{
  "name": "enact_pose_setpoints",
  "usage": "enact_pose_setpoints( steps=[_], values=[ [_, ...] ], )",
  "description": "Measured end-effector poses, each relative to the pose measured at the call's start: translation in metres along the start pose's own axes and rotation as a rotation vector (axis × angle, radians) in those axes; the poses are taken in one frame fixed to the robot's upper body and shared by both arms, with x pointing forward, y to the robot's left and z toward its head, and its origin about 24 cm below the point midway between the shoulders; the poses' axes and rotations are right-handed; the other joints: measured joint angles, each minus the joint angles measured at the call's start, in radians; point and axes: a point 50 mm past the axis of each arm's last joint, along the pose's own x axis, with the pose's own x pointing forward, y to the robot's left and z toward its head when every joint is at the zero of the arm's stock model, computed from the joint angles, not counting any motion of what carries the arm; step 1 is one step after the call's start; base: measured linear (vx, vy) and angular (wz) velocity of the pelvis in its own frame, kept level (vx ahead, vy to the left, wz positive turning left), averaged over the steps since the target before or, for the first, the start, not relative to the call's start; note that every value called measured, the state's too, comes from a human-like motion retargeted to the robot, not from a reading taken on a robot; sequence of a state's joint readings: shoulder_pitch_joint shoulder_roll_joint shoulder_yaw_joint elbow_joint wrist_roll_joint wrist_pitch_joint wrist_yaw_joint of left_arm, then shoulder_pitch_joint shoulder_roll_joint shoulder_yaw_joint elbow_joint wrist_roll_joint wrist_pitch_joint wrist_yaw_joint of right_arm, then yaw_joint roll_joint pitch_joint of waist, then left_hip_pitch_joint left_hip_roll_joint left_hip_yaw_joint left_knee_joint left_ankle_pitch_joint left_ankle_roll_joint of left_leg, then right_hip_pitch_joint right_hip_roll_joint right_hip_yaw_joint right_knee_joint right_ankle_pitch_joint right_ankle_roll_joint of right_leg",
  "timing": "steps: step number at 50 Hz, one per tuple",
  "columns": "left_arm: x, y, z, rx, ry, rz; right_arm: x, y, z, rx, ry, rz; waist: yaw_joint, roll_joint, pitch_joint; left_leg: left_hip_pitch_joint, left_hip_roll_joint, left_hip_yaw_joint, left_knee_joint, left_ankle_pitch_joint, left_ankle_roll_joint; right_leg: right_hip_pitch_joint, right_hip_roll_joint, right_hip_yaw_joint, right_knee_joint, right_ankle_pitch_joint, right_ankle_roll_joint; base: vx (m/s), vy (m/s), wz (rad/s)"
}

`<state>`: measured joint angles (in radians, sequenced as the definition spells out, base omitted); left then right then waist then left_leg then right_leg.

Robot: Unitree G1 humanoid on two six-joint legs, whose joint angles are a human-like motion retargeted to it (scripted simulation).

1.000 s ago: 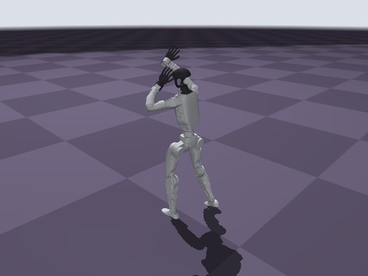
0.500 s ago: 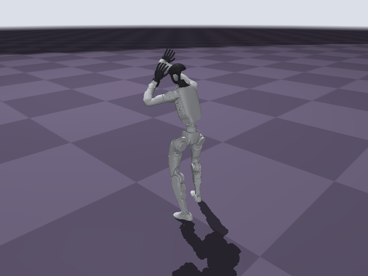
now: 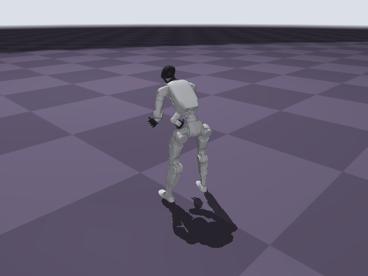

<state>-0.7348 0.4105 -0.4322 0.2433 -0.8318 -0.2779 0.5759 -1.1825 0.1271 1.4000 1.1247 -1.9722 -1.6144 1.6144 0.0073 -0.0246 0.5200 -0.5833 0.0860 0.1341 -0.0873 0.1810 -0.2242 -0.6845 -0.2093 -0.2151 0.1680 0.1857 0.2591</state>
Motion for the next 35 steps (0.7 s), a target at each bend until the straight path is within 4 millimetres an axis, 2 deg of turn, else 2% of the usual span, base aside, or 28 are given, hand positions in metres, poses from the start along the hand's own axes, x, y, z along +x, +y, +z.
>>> enact_pose_setpoints(
  steps=[1, 2, 3, 4, 5, 6, 7, 8, 9, 10, 13, 15, 16, 17, 18, 21, 23, 25, 29, 33, 35],
  values=[
    [0.002, 0.0, -0.018, -0.069, 0.117, 0.025, -0.01, -0.017, 0.0, -0.034, 0.025, -0.046, -0.003, 0.009, 0.0, -0.037, 0.0, 0.017, 0.0, 0.009, 0.004, -0.04, -0.009, -0.025, 0.003, -0.006, -0.007, -0.14, 0.34, -0.87],
    [0.0, -0.02, -0.04, -0.083, 0.233, -0.045, 0.007, -0.02, 0.007, -0.033, -0.003, -0.038, 0.047, 0.008, 0.0, -0.095, 0.001, 0.032, 0.0, 0.024, 0.018, -0.097, -0.021, -0.064, 0.008, -0.007, -0.02, -0.15, 0.33, -1.01],
    [-0.014, -0.066, -0.066, 0.042, 0.338, -0.296, 0.073, 0.011, 0.037, 0.042, -0.137, 0.073, 0.205, -0.01, 0.0, -0.196, 0.004, 0.044, 0.0, 0.052, 0.051, -0.19, -0.036, -0.134, 0.015, 0.0, -0.044, -0.18, 0.32, -1.15],
    [-0.022, -0.096, -0.081, 0.108, 0.397, -0.423, 0.106, 0.017, 0.066, 0.064, -0.2, 0.11, 0.304, 0.001, 0.0, -0.272, 0.013, 0.06, 0.0, 0.07, 0.068, -0.263, -0.051, -0.207, 0.038, 0.005, -0.06, -0.19, 0.29, -1.4],
    [-0.026, -0.123, -0.088, 0.144, 0.427, -0.493, 0.124, 0.009, 0.091, 0.057, -0.226, 0.116, 0.373, 0.027, 0.0, -0.336, 0.026, 0.079, 0.0, 0.083, 0.076, -0.325, -0.065, -0.283, 0.069, 0.009, -0.072, -0.16, 0.25, -1.5],
    [-0.028, -0.142, -0.091, 0.192, 0.442, -0.539, 0.133, 0.0, 0.108, 0.04, -0.246, 0.112, 0.41, 0.056, 0.0, -0.383, 0.035, 0.09, 0.0, 0.092, 0.082, -0.367, -0.077, -0.337, 0.102, 0.015, -0.074, -0.15, 0.21, -1.46],
    [-0.015, -0.146, -0.086, 0.198, 0.438, -0.484, 0.124, -0.015, 0.102, 0.012, -0.218, 0.074, 0.378, 0.087, 0.0, -0.42, 0.044, 0.104, 0.006, 0.092, 0.077, -0.4, -0.085, -0.371, 0.131, 0.021, -0.071, -0.13, 0.16, -1.28],
    [0.022, -0.112, -0.066, 0.103, 0.422, -0.234, 0.07, -0.042, 0.054, -0.036, -0.095, -0.039, 0.208, 0.124, 0.0, -0.436, 0.053, 0.122, 0.026, 0.074, 0.049, -0.416, -0.083, -0.367, 0.152, 0.024, -0.059, -0.12, 0.12, -0.98],
    [0.04, -0.091, -0.055, 0.121, 0.412, -0.121, 0.041, -0.046, 0.034, -0.055, -0.048, -0.071, 0.122, 0.121, 0.0, -0.467, 0.051, 0.132, 0.034, 0.071, 0.036, -0.446, -0.085, -0.355, 0.158, 0.029, -0.045, -0.1, 0.09, -0.54],
    [0.051, -0.077, -0.047, 0.197, 0.399, -0.071, 0.03, -0.04, 0.025, -0.059, -0.04, -0.06, 0.078, 0.098, 0.0, -0.505, 0.044, 0.138, 0.037, 0.074, 0.031, -0.483, -0.088, -0.339, 0.158, 0.034, -0.029, -0.09, 0.08, -0.12],
    [0.075, -0.068, -0.013, 0.29, 0.31, -0.019, 0.031, -0.018, 0.018, -0.043, -0.09, -0.015, 0.008, 0.062, 0.0, -0.622, 0.028, 0.156, 0.043, 0.091, 0.009, -0.59, -0.088, -0.31, 0.107, 0.065, -0.025, -0.07, 0.06, 0.03],
    [0.088, -0.074, 0.014, 0.301, 0.244, 0.023, 0.037, 0.002, 0.017, -0.016, -0.132, 0.027, -0.02, 0.047, 0.0, -0.687, 0.023, 0.17, 0.046, 0.098, -0.013, -0.657, -0.089, -0.298, 0.088, 0.088, -0.01, -0.01, 0.04, 0.05],
    [0.095, -0.082, 0.034, 0.323, 0.187, 0.001, 0.045, 0.03, 0.018, 0.042, -0.17, 0.073, -0.038, 0.056, 0.0, -0.773, 0.027, 0.189, 0.117, 0.068, -0.028, -0.711, -0.098, -0.297, 0.086, 0.097, -0.006, -0.01, 0.08, 0.13],
    [0.1, -0.088, 0.051, 0.33, 0.143, -0.01, 0.049, 0.047, 0.019, 0.077, -0.194, 0.1, -0.051, 0.064, 0.0, -0.83, 0.031, 0.198, 0.156, 0.052, -0.036, -0.754, -0.101, -0.293, 0.085, 0.105, -0.005, 0.0, 0.0, 0.0],
    [0.102, -0.088, 0.06, 0.31, 0.125, 0.0, 0.046, 0.042, 0.018, 0.063, -0.191, 0.092, -0.056, 0.068, 0.0, -0.828, 0.034, 0.189, 0.131, 0.064, -0.031, -0.773, -0.093, -0.282, 0.087, 0.113, -0.009, 0.0, -0.06, -0.25],
    [0.104, -0.093, 0.069, 0.286, 0.107, 0.003, 0.05, 0.054, 0.02, 0.089, -0.213, 0.108, -0.05, 0.08, 0.0, -0.848, 0.04, 0.201, 0.118, 0.078, -0.038, -0.807, -0.081, -0.273, 0.08, 0.129, 0.003, -0.01, -0.09, -0.15],
    [0.104, -0.093, 0.069, 0.285, 0.106, -0.018, 0.048, 0.054, 0.018, 0.091, -0.203, 0.102, -0.055, 0.103, 0.0, -0.839, 0.041, 0.214, 0.109, 0.082, -0.033, -0.808, -0.076, -0.256, 0.068, 0.131, 0.003, 0.06, -0.08, 0.02],
    [0.102, -0.089, 0.06, 0.311, 0.125, -0.045, 0.048, 0.053, 0.018, 0.093, -0.196, 0.098, -0.053, 0.114, 0.0, -0.832, 0.048, 0.256, 0.147, 0.067, -0.038, -0.79, -0.074, -0.254, 0.062, 0.125, 0.003, 0.01, -0.1, 0.07],
    [0.094, -0.059, 0.023, 0.275, 0.231, -0.036, 0.045, 0.015, 0.019, 0.009, -0.159, 0.055, -0.042, 0.107, 0.0, -0.689, 0.055, 0.265, 0.099, 0.061, -0.029, -0.681, -0.044, -0.217, 0.029, 0.109, 0.003, 0.09, -0.15, -0.3],
    [0.073, -0.015, -0.024, 0.284, 0.353, -0.028, 0.039, -0.031, 0.027, -0.081, -0.133, -0.034, -0.037, 0.112, 0.0, -0.518, 0.053, 0.3, 0.09, 0.032, -0.01, -0.531, -0.04, -0.186, 0.021, 0.075, -0.002, 0.13, -0.08, -0.32],
    [0.061, 0.004, -0.041, 0.238, 0.382, -0.022, 0.039, -0.046, 0.032, -0.113, -0.139, -0.061, -0.025, 0.111, 0.0, -0.439, 0.069, 0.309, 0.099, 0.018, -0.016, -0.46, -0.024, -0.186, 0.03, 0.055, 0.003, 0.07, -0.19, -0.38]
  ],
)
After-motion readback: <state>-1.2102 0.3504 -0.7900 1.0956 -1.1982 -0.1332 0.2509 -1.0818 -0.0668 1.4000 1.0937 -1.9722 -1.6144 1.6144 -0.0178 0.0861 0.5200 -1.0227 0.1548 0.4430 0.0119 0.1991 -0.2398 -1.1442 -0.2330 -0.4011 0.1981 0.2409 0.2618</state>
